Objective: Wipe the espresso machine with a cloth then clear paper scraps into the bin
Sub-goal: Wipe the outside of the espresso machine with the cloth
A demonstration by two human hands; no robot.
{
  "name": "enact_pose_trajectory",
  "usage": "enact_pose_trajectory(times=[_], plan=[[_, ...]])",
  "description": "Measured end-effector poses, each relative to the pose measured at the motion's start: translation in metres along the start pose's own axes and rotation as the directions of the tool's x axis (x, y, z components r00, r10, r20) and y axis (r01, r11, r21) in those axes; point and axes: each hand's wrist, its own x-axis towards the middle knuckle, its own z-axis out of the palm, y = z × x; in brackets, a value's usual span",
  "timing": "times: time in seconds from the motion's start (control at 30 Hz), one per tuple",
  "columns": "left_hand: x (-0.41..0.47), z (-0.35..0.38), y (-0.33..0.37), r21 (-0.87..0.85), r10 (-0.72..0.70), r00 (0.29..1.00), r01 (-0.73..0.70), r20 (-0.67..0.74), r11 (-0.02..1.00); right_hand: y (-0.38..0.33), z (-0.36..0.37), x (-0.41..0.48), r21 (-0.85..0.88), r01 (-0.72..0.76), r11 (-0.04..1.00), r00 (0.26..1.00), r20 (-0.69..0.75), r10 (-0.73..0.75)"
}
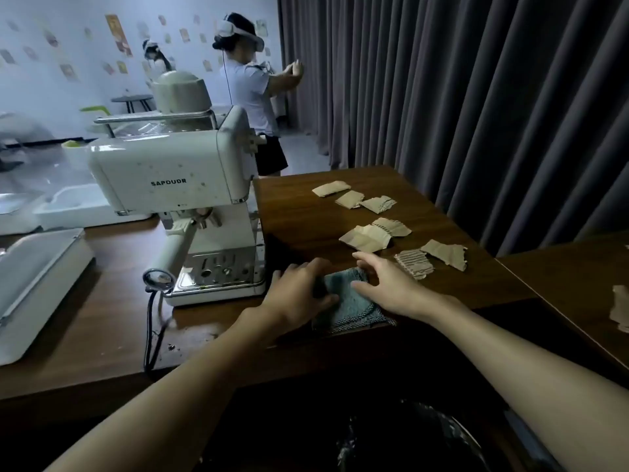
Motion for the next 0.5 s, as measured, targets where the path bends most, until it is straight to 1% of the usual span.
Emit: enact_pose_trajectory(times=[0.07, 0.17, 0.2, 0.27, 0.3, 0.37, 0.43, 0.5], plan=[[0.004, 0.000, -0.001, 0.035, -0.029, 0.999, 0.030, -0.025, 0.999, -0.001, 0.000, 0.003, -0.056, 0.003, 0.998, 1.000, 0.003, -0.003], [0.009, 0.002, -0.004, 0.150, -0.062, 0.998, 0.064, -0.017, 0.987, -0.002, 0.004, 0.007, -0.153, -0.011, 0.988, 0.999, 0.035, 0.017], [0.009, 0.001, -0.003, 0.145, -0.052, 0.999, 0.053, -0.012, 0.988, -0.003, 0.003, 0.008, -0.193, 0.001, 0.981, 0.999, 0.032, 0.006], [0.009, -0.002, -0.002, 0.039, -0.001, 0.999, 0.003, -0.047, 0.999, -0.004, -0.002, 0.009, -0.212, 0.038, 0.977, 0.999, 0.008, -0.038], [0.008, -0.005, -0.002, -0.061, 0.009, 0.998, -0.013, -0.067, 0.998, -0.006, -0.007, 0.009, -0.155, 0.053, 0.987, 0.999, 0.007, -0.053], [0.005, -0.017, 0.003, -0.309, -0.019, 0.997, -0.005, -0.075, 0.951, -0.010, -0.018, 0.008, 0.057, 0.061, 0.996, 0.998, 0.008, -0.062], [0.002, -0.035, 0.013, -0.536, -0.019, 0.996, -0.030, -0.084, 0.844, -0.017, -0.033, 0.003, 0.251, 0.086, 0.964, 0.996, -0.023, -0.083], [-0.001, -0.053, 0.024, -0.649, -0.014, 0.990, -0.083, -0.143, 0.756, -0.026, -0.049, -0.005, 0.411, 0.129, 0.903, 0.992, -0.054, -0.117]])
